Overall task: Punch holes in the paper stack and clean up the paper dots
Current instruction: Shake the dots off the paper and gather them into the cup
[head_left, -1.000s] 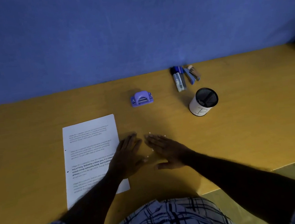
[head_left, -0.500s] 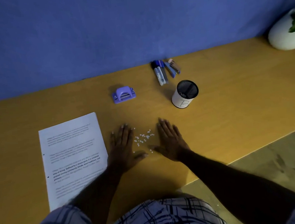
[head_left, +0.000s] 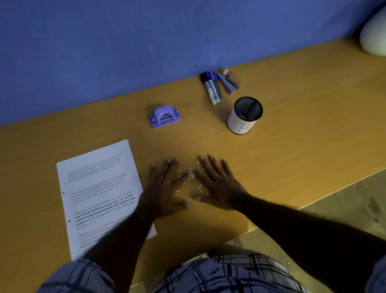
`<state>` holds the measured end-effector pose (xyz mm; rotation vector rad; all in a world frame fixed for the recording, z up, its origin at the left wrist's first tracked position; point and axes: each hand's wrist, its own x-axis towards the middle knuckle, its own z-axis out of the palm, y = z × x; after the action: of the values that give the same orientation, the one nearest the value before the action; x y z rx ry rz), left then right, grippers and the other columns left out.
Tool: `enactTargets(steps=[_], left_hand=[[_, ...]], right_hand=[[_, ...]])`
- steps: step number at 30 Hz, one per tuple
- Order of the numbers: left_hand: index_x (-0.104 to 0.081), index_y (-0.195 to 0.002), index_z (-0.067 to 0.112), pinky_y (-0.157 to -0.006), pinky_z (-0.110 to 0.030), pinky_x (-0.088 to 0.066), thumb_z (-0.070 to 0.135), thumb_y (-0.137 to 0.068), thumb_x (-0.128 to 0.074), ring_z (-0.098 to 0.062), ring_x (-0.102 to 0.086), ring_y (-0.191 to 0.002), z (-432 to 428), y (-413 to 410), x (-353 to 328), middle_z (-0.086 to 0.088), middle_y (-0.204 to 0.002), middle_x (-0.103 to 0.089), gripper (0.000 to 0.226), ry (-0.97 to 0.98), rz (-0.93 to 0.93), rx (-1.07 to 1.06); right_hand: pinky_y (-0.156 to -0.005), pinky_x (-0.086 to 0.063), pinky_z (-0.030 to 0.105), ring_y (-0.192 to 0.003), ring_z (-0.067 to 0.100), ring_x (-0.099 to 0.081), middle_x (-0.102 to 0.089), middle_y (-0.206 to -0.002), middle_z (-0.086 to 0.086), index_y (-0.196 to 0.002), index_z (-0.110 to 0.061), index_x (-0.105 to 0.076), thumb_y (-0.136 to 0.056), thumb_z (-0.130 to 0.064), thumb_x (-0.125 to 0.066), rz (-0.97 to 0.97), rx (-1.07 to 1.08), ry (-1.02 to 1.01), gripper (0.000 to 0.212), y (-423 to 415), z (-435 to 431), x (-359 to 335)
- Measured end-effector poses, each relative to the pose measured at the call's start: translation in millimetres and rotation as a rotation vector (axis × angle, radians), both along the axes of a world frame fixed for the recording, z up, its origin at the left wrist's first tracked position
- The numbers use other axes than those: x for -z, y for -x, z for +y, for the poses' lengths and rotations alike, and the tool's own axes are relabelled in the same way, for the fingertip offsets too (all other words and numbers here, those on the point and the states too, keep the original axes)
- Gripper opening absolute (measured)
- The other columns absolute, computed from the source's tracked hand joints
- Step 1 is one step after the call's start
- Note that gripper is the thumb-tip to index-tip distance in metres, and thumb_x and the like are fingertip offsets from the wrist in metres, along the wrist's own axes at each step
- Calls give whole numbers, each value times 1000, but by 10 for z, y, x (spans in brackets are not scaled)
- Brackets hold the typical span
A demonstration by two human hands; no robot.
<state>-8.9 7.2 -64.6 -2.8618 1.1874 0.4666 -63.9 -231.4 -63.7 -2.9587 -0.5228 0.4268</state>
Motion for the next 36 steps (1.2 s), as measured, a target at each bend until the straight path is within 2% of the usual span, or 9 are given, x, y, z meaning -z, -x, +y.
enactTargets(steps=[2,8,12,18,22,25,29,32,36], left_hand=[[-2,-155,30,-116,-61,0,90,-72,-20,-31,5,-151,24,52,-7,-11,-164,5,104,21,4,-28],[-15,-154,9,-117,-62,-8,91,-70,-24,-31,-4,-151,109,175,-29,-12,-164,-7,118,22,13,-192],[-15,-154,10,-117,-61,-11,92,-70,-19,-31,-4,-151,92,216,-43,-12,-164,-5,118,5,2,-220],[-20,-154,14,-115,-61,-15,96,-65,-23,-35,-13,-149,72,229,-36,-16,-163,-11,120,18,-53,-193],[-13,-155,22,-113,-61,-18,97,-63,-23,-39,-17,-145,9,161,-12,-14,-164,-3,120,23,-53,-211],[-5,-155,25,-115,-63,-11,97,-63,-18,-41,-6,-148,-78,179,41,-15,-163,6,117,39,-34,-205],[-2,-155,30,-115,-66,-5,96,-66,-19,-42,2,-149,-136,241,80,-20,-162,7,112,47,-35,-152],[-7,-155,29,-114,-66,-9,95,-68,-20,-42,-4,-149,-142,286,58,-20,-162,-1,110,47,-38,-91],[-22,-154,16,-113,-65,-16,94,-69,-25,-40,-15,-148,-93,359,26,-19,-161,-14,115,66,-40,-108]], right_hand=[[-120,-3,56,-151,29,11,9,-164,6,-156,-29,1,-89,-76,-24,-13,-42,-8,85,0,-24,4],[-120,6,47,-150,23,14,12,-164,5,-156,-16,2,-83,-82,-17,27,171,-41,100,-137,17,-74],[-122,3,47,-150,23,14,11,-164,6,-155,-12,0,-84,-83,-19,19,71,-39,102,-141,174,-32],[-123,-8,46,-152,23,0,-6,-164,8,-156,-14,-12,-92,-70,-28,-61,-186,-66,86,-26,179,13],[-122,-7,47,-152,25,3,1,-165,6,-156,-17,-9,-93,-69,-24,-65,71,-147,83,113,-24,-18],[-122,0,45,-151,22,9,6,-164,4,-156,-17,-3,-91,-74,-18,-45,236,-136,88,241,-204,-15],[-123,-2,46,-151,20,10,4,-164,5,-156,-13,-5,-90,-75,-17,-55,252,-82,91,302,-213,22],[-122,-6,49,-152,23,6,1,-165,7,-156,-12,-7,-91,-74,-20,-72,195,-74,90,295,-83,51],[-120,-11,53,-152,26,3,-1,-165,9,-156,-12,-11,-94,-70,-23,-71,106,-57,86,282,185,97]])
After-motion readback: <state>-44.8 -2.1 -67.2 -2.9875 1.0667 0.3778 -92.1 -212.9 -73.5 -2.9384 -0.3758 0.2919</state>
